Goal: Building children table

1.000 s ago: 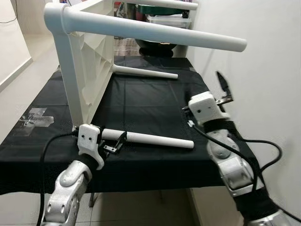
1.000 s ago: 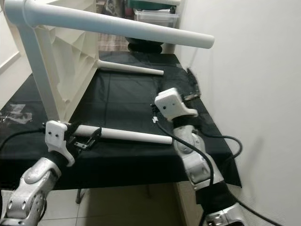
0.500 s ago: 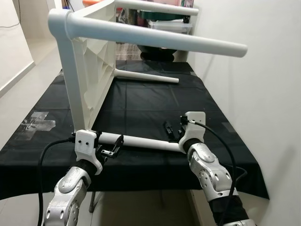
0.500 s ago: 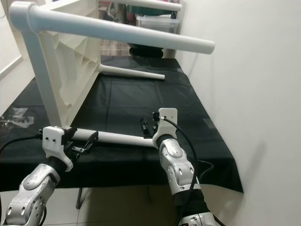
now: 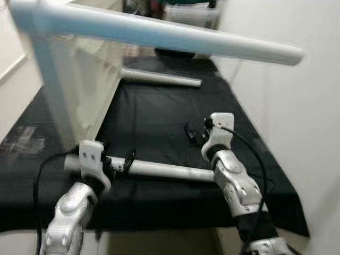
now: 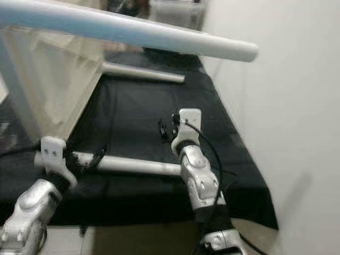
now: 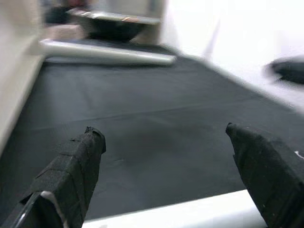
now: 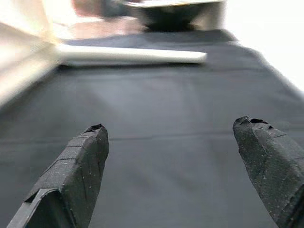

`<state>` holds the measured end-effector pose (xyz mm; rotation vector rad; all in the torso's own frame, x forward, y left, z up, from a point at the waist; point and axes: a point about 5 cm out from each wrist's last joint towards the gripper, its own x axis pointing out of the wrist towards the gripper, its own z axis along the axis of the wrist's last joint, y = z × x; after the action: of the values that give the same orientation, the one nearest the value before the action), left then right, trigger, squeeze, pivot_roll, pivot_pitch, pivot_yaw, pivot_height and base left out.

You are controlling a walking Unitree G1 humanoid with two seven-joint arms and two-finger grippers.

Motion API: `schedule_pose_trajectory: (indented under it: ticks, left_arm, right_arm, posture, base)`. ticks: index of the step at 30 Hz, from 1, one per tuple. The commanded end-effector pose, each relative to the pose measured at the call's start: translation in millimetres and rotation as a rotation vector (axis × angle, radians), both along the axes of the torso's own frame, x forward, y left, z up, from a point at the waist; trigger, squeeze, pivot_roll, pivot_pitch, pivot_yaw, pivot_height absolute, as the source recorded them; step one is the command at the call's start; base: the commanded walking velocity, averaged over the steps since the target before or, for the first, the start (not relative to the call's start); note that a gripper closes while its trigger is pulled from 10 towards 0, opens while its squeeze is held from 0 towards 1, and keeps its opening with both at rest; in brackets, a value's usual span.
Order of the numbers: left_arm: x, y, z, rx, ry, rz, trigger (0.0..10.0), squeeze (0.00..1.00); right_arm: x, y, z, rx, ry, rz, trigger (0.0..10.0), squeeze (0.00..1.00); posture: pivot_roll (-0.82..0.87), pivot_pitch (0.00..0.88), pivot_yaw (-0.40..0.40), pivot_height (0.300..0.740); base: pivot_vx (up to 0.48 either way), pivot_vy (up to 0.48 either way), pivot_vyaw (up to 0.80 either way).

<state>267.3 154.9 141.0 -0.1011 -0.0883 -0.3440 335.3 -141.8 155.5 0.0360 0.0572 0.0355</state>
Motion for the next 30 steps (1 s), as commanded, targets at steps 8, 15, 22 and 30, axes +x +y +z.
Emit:
schedule_pose_trajectory:
  ticks: [8, 15, 22, 30]
  left_arm:
    - [-5.1, 7.3, -6.3, 0.013, 0.029, 0.026, 10.0, 0.00]
    - [-5.3, 8.9, -5.4, 0.001, 0.029, 0.028, 10.0, 0.00]
    - [-5.1, 7.7, -4.5, -0.012, 0.025, 0.015, 10.0, 0.00]
    - [-5.7, 6.4, -3.3, -0.023, 0.017, 0.003, 10.0, 0.00]
  right_arm:
    - [0.1, 4.9, 8.3, -0.046, -0.057, 0.011, 10.0, 0.00]
    - [0.1, 0.9, 8.2, -0.058, -0.055, -0.002, 10.0, 0.00]
    - [0.4, 0.1, 8.3, -0.043, -0.054, -0.015, 10.0, 0.00]
    - [1.8, 0.3, 6.9, -0.014, -0.038, -0.014, 10.0, 0.00]
  posture:
    - [0.05, 0.000, -0.107, 0.740]
    - [0.05, 0.000, -0.107, 0.740]
    - [0.05, 0.000, -0.106, 0.740]
    - [0.05, 0.000, -0.107, 0.740]
  base:
    - [0.000, 0.000, 0.00]
    - [0.000, 0.000, 0.00]
    - [0.037, 0.000, 0.00]
    - [0.266, 0.000, -0.27]
